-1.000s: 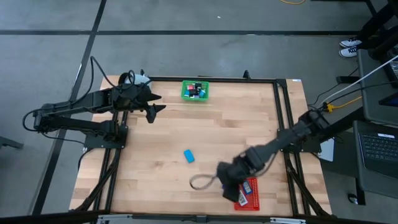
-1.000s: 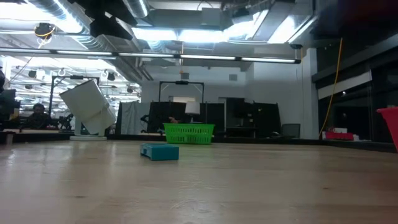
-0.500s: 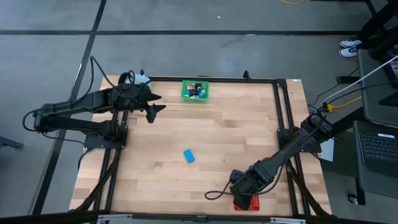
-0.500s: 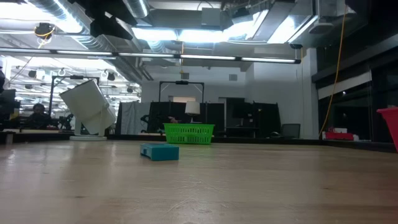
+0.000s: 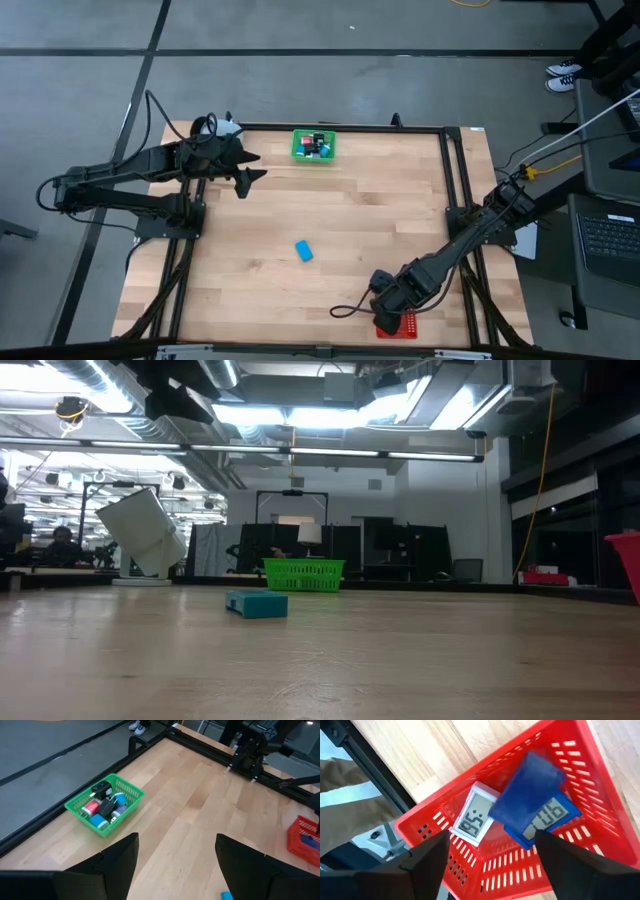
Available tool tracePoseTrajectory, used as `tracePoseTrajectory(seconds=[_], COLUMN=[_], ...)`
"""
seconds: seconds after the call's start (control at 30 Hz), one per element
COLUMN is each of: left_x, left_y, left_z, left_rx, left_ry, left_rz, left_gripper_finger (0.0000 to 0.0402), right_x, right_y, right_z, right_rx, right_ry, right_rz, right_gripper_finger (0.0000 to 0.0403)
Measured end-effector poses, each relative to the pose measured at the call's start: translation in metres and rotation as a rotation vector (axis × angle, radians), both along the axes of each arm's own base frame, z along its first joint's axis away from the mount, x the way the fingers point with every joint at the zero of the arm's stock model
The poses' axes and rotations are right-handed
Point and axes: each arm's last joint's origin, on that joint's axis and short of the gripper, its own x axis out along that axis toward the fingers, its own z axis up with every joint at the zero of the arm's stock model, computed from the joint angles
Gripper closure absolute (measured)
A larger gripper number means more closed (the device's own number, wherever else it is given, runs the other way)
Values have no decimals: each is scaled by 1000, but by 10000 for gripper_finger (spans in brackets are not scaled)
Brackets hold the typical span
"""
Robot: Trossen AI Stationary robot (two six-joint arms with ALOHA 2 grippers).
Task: Pick & Place Office items
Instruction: Put the light blue digital timer into the red bin
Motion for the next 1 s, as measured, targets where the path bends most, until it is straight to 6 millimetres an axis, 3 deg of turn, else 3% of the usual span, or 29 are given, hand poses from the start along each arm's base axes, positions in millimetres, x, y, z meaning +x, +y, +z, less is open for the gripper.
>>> tracePoseTrajectory(seconds=[0.23,0.43,0.67,0.83,1.0], left_x=[0,5,10,4,-6], left_y=[0,0,-1,-3,-7], left_z=[0,9,26,36,45], left_rx=[-4,3,11,8,35], left_ry=[-3,-105,-297,-394,-465], left_rz=[-3,-42,-100,-94,-80], left_gripper_finger=[144,144,144,144,144], right_x=[1,21,71,107,130], right_y=[1,-5,-48,-86,-113], right_z=[1,4,14,29,46], right_rx=[13,2,-65,-71,-40], right_ry=[-13,-174,-478,-723,-935], right_rz=[-8,-92,-271,-407,-483], right_gripper_finger=[113,131,131,131,131])
